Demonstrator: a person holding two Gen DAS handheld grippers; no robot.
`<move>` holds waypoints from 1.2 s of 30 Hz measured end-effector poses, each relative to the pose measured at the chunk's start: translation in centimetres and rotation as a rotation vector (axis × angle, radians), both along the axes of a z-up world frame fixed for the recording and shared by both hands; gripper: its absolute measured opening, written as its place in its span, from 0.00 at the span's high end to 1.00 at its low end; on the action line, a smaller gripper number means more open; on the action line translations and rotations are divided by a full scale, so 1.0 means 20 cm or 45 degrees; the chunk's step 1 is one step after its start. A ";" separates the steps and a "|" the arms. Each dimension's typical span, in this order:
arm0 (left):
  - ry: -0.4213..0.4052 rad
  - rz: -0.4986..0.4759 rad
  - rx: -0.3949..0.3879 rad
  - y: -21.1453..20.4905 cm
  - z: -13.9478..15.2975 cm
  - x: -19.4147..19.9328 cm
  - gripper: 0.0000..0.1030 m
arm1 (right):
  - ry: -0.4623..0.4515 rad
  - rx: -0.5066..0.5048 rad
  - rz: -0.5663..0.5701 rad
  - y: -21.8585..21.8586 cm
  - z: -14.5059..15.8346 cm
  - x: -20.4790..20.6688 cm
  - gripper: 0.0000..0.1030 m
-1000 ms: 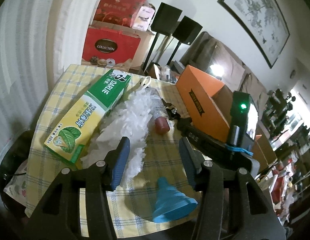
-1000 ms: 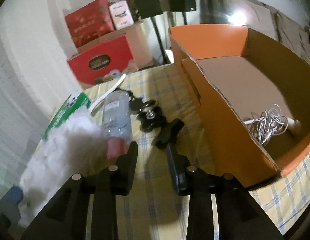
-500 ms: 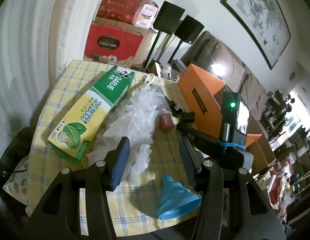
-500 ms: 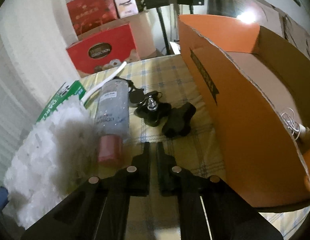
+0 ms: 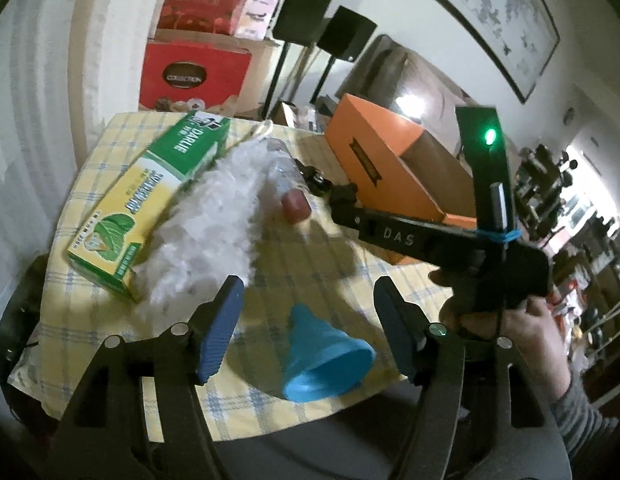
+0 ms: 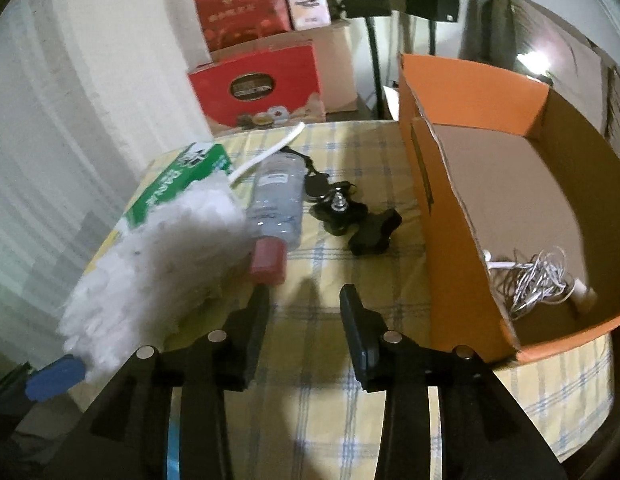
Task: Organize objects
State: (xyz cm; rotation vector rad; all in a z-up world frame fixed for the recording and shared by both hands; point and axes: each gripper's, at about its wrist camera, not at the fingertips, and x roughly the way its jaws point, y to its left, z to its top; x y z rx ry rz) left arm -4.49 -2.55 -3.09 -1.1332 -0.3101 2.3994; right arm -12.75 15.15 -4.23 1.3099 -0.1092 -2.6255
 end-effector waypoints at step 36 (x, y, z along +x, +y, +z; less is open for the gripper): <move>-0.106 0.009 -0.107 0.18 -0.18 -0.05 0.53 | 0.028 0.090 0.234 0.06 0.25 -0.05 0.39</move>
